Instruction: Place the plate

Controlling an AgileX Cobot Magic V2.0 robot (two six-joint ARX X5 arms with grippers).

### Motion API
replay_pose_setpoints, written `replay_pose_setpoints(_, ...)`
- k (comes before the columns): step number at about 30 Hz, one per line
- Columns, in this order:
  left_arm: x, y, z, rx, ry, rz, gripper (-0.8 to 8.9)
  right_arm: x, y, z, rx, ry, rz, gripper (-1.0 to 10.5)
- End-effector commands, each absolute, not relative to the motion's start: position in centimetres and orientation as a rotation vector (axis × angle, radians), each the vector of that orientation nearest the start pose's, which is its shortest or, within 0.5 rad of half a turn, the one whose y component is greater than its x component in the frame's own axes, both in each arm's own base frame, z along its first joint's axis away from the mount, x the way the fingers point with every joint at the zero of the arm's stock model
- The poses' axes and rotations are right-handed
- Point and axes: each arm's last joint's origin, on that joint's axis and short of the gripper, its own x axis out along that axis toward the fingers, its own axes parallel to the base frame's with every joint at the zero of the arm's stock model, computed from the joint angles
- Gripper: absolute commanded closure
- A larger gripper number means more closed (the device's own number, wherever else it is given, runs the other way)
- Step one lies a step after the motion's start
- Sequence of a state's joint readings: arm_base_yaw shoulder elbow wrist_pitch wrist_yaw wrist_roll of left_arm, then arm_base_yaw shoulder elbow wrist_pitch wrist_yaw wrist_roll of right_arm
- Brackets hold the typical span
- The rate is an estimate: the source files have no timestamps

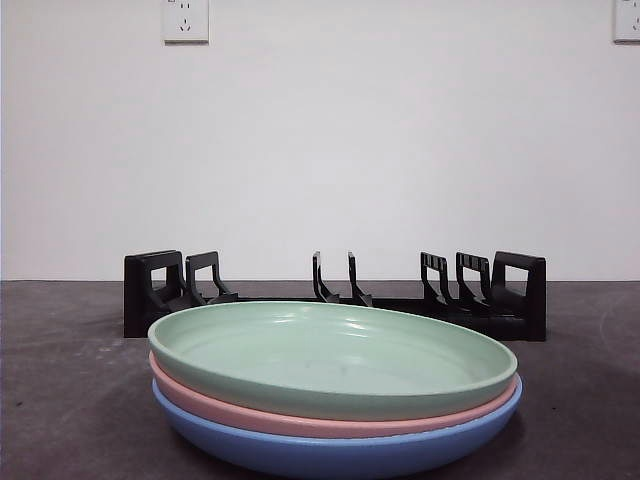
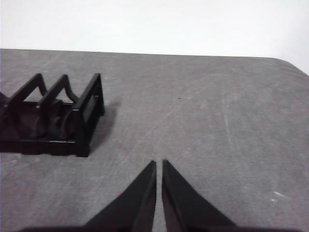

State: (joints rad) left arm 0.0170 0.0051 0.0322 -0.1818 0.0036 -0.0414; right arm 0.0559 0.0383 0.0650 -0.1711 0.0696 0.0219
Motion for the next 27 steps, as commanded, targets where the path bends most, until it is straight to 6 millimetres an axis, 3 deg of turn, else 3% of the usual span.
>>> replay_pose_setpoints(1,9.56,0.16,14.96,-0.044,0.177,0.018,8.07,9.61,0.40,15.91,0.007,0.157,0.011,9.3)
replay_pose_setpoints(5,9.56,0.16,14.96,-0.044,0.177,0.018,8.07,9.65,0.41,14.95,0.009,0.178,0.013,9.3)
replay_pose_setpoints(27,9.56,0.16,14.98,-0.044,0.177,0.018,8.07,9.61,0.45,15.20,0.012,0.149,0.027,9.3)
